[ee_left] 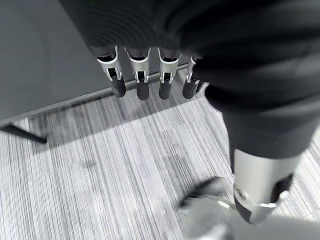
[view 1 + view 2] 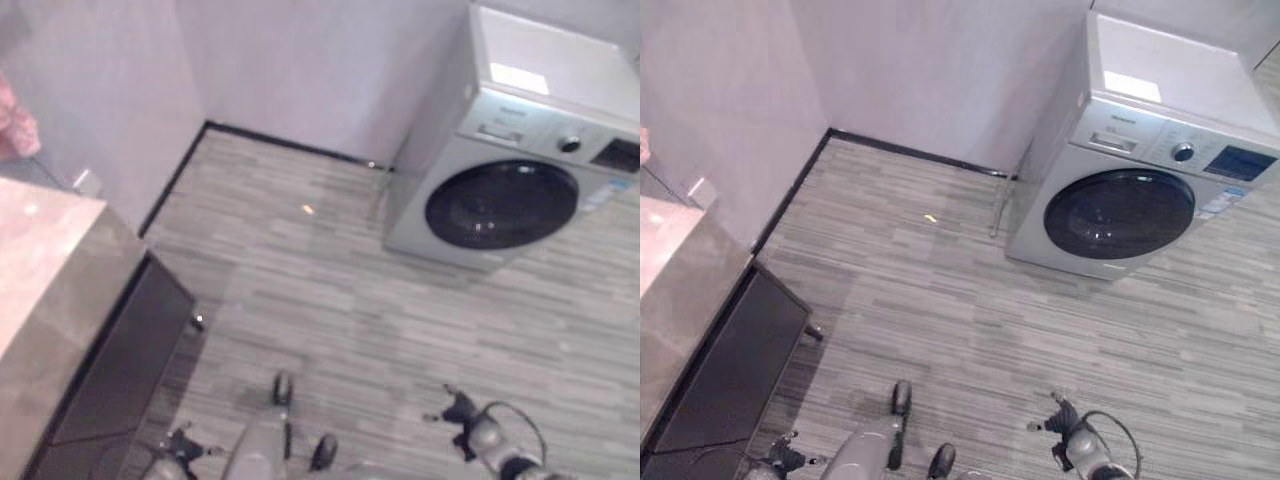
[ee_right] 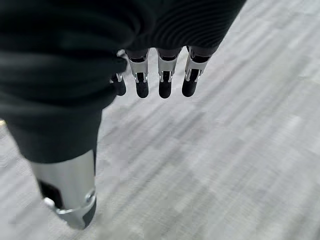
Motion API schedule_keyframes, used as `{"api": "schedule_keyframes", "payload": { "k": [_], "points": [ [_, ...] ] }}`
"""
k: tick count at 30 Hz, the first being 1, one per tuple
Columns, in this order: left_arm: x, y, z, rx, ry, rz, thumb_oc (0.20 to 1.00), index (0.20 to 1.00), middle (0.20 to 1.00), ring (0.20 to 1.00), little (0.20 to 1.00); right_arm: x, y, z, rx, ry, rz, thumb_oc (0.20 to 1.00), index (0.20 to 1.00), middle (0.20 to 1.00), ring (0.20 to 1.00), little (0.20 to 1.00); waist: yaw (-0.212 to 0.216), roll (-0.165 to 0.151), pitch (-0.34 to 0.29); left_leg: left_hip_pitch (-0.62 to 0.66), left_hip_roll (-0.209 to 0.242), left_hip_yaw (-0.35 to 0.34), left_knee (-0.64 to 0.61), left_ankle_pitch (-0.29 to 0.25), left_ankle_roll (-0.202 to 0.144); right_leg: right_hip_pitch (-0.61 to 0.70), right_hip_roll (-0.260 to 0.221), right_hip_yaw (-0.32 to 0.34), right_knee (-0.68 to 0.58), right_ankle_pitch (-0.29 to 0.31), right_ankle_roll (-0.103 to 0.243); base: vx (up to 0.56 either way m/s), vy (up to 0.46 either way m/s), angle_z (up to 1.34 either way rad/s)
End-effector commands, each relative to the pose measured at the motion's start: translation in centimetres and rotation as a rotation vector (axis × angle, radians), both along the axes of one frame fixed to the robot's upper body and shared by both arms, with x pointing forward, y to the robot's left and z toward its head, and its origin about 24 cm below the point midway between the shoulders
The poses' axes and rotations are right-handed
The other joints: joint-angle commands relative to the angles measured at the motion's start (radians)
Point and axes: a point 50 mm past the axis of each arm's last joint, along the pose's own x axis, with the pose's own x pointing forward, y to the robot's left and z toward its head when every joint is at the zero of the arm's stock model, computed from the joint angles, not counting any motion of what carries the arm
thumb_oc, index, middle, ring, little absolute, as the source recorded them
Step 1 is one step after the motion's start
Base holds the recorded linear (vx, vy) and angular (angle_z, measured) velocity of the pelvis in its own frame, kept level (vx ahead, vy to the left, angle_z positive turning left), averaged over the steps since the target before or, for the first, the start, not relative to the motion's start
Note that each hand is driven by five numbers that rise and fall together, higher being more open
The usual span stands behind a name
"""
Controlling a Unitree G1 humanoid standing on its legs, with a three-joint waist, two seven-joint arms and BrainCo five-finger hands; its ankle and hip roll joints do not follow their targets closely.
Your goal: Put brush and paste in cup on sink, flatten towel.
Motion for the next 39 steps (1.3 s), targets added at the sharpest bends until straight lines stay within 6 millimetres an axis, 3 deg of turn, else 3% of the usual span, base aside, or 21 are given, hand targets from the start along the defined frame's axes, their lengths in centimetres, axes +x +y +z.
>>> {"api": "schedule_keyframes", "payload": {
  "k": [1,2,4,6,7,8,9,12,14,16,18,21,23,25,27,29,31,32,34,36,39],
  "points": [
    [-1.6,1.9,0.4,0.048,0.049,0.009,1.000,1.000,1.000,1.000,1.000,-0.4,-0.3,0.1,-0.024,-0.010,0.046,1.000,1.000,1.000,1.000,1.000,0.043,-0.017,-0.049,0.076,0.013,-0.059,0.065,0.063,-0.008,-0.016,-0.013,0.013,0.049,0.020,0.082,0.27,0.151,-0.31],
    [-1.6,1.9,0.4,0.048,0.049,0.009,1.000,1.000,1.000,1.000,1.000,-0.4,-0.3,0.1,-0.024,-0.010,0.046,1.000,1.000,1.000,1.000,1.000,0.043,-0.017,-0.049,0.075,0.013,-0.059,0.066,0.062,-0.008,-0.016,-0.013,0.014,0.049,0.019,0.082,0.43,0.259,-0.37],
    [-2.4,2.2,0.3,0.057,0.081,0.003,1.000,1.000,1.000,1.000,1.000,-0.3,0.8,-0.2,0.010,-0.015,0.044,1.000,1.000,1.000,1.000,1.000,0.050,-0.041,-0.066,0.080,-0.021,-0.093,0.168,-0.005,0.040,-0.023,-0.057,0.044,0.194,-0.004,0.100,0.59,0.428,-0.46],
    [-2.3,2.8,0.6,0.070,0.072,0.008,1.000,1.000,1.000,1.000,1.000,-0.4,2.0,-0.4,0.046,-0.017,0.052,1.000,1.000,1.000,1.000,1.000,0.049,-0.048,-0.047,0.123,-0.055,-0.100,0.231,-0.073,0.104,-0.152,-0.145,0.061,0.570,0.157,0.159,0.54,0.563,-0.29],
    [-1.8,2.7,0.7,0.071,0.058,-0.006,1.000,1.000,1.000,1.000,1.000,0.1,2.5,-0.2,0.054,-0.036,0.068,1.000,1.000,1.000,1.000,1.000,0.034,-0.023,-0.019,0.188,-0.062,-0.092,0.238,-0.110,0.131,-0.203,-0.200,0.024,0.759,0.237,0.175,0.40,0.466,0.14],
    [-1.5,2.7,0.8,0.072,0.050,-0.013,1.000,1.000,1.000,1.000,1.000,0.2,2.6,-0.1,0.060,-0.048,0.063,1.000,1.000,1.000,1.000,1.000,0.028,-0.016,-0.008,0.205,-0.062,-0.096,0.241,-0.116,0.136,-0.249,-0.189,0.054,0.812,0.221,0.176,0.54,0.466,0.44],
    [-0.8,2.9,1.1,0.080,0.026,-0.027,1.000,1.000,1.000,1.000,1.000,0.2,3.1,0.0,0.087,-0.062,0.073,1.000,1.000,1.000,1.000,1.000,0.018,-0.002,-0.002,0.252,-0.055,-0.104,0.235,-0.128,0.140,-0.312,-0.169,0.049,0.765,0.163,0.165,0.44,0.231,0.19],
    [-0.1,3.1,1.3,0.085,0.005,-0.035,1.000,1.000,1.000,1.000,1.000,-0.6,3.2,-0.4,0.103,-0.046,0.059,1.000,1.000,1.000,1.000,1.000,0.009,0.027,-0.005,0.296,-0.022,-0.120,0.240,-0.145,0.115,-0.285,-0.162,-0.003,0.500,0.095,0.133,0.39,0.066,0.09],
    [0.7,3.0,1.5,0.091,-0.014,-0.058,1.000,1.000,1.000,1.000,1.000,-1.1,3.2,-0.6,0.097,-0.034,0.057,1.000,1.000,1.000,1.000,1.000,0.010,0.041,-0.003,0.303,0.003,-0.128,0.267,-0.161,0.090,-0.279,-0.155,0.026,0.228,0.121,0.139,0.44,-0.043,0.69],
    [0.9,2.8,1.5,0.086,-0.017,-0.059,1.000,1.000,1.000,1.000,1.000,-1.5,3.0,-0.9,0.087,-0.009,0.048,1.000,1.000,1.000,1.000,1.000,0.001,0.050,-0.007,0.329,0.028,-0.145,0.282,-0.185,0.079,-0.300,-0.164,0.099,0.063,0.220,0.179,0.49,-0.038,0.44],
    [0.5,2.8,1.3,0.082,-0.008,-0.052,1.000,1.000,1.000,1.000,1.000,-1.6,2.9,-1.0,0.084,-0.001,0.047,1.000,1.000,1.000,1.000,1.000,-0.003,0.055,-0.009,0.357,0.042,-0.156,0.282,-0.192,0.073,-0.302,-0.157,0.116,0.074,0.236,0.190,0.37,-0.077,0.07],
    [0.3,2.2,1.0,0.077,0.025,-0.088,1.000,1.000,1.000,1.000,1.000,-2.5,2.4,-1.3,0.072,0.034,0.039,1.000,1.000,1.000,1.000,1.000,-0.041,0.044,-0.037,0.403,0.084,-0.204,0.287,-0.185,0.052,-0.296,-0.095,0.190,0.144,0.191,0.158,0.58,-0.195,0.87],
    [0.0,2.3,1.0,0.079,0.031,-0.079,1.000,1.000,1.000,1.000,1.000,-2.2,2.0,-1.0,0.074,0.007,0.027,1.000,1.000,1.000,1.000,1.000,-0.047,0.037,-0.052,0.418,0.111,-0.218,0.294,-0.169,0.035,-0.285,-0.070,0.163,0.158,0.157,0.143,0.56,-0.269,0.27],
    [-0.2,2.9,1.1,0.091,0.037,-0.065,1.000,1.000,1.000,1.000,1.000,-2.1,1.0,-0.7,0.053,-0.007,0.011,1.000,1.000,1.000,1.000,1.000,-0.052,0.022,-0.060,0.397,0.162,-0.233,0.342,-0.077,0.008,-0.249,-0.033,0.118,0.172,0.113,0.111,0.52,-0.336,-0.01],
    [0.3,3.0,1.3,0.098,0.020,-0.063,1.000,1.000,1.000,1.000,1.000,-2.1,0.7,-0.5,0.056,-0.015,-0.007,1.000,1.000,1.000,1.000,1.000,-0.053,0.008,-0.053,0.359,0.160,-0.233,0.380,-0.054,0.008,-0.240,-0.037,0.097,0.164,0.114,0.108,0.24,-0.192,0.26],
    [1.4,2.9,1.7,0.100,-0.020,-0.078,1.000,1.000,1.000,1.000,1.000,-1.5,-0.1,0.0,0.038,-0.039,-0.007,1.000,1.000,1.000,1.000,1.000,-0.051,-0.006,-0.036,0.295,0.173,-0.186,0.449,-0.047,0.018,-0.224,-0.041,0.057,0.157,0.100,0.097,0.23,-0.183,0.51],
    [3.0,2.2,1.9,0.089,-0.061,-0.124,1.000,1.000,1.000,1.000,1.000,-0.9,-0.9,0.5,0.004,-0.052,-0.006,1.000,1.000,1.000,1.000,1.000,-0.049,-0.006,-0.030,0.289,0.201,-0.051,0.334,-0.078,0.006,-0.193,-0.047,-0.001,0.140,0.068,0.102,0.26,-0.112,0.59],
    [3.0,2.2,1.9,0.089,-0.062,-0.125,1.000,1.000,1.000,1.000,1.000,-0.9,-1.0,0.5,0.004,-0.053,-0.006,1.000,1.000,1.000,1.000,1.000,-0.049,-0.008,-0.029,0.289,0.197,-0.050,0.331,-0.074,0.008,-0.193,-0.050,-0.002,0.139,0.070,0.102,0.20,0.004,0.66],
    [3.1,1.5,1.6,0.079,-0.058,-0.158,1.000,1.000,1.000,1.000,1.000,-0.6,-1.7,0.9,-0.018,-0.065,-0.034,1.000,1.000,1.000,1.000,1.000,-0.043,0.002,-0.027,0.236,0.132,-0.012,0.235,-0.134,0.009,-0.179,-0.072,-0.026,0.118,0.080,0.122,0.09,0.131,0.80],
    [3.0,1.0,1.4,0.070,-0.045,-0.180,1.000,1.000,1.000,1.000,1.000,-0.3,-1.9,1.2,-0.021,-0.090,-0.035,1.000,1.000,1.000,1.000,1.000,-0.052,0.019,-0.034,0.190,0.099,0.069,0.183,-0.125,0.015,-0.172,-0.087,-0.050,0.115,0.085,0.129,0.16,0.225,0.79],
    [1.8,1.0,1.0,0.049,-0.027,-0.134,1.000,1.000,1.000,1.000,1.000,0.8,-0.6,1.4,0.007,-0.110,0.017,1.000,1.000,1.000,1.000,1.000,-0.026,0.037,-0.044,0.219,0.060,0.045,0.173,-0.140,0.033,-0.164,-0.111,-0.069,0.191,0.062,0.138,0.25,0.238,0.27]
  ]
}}
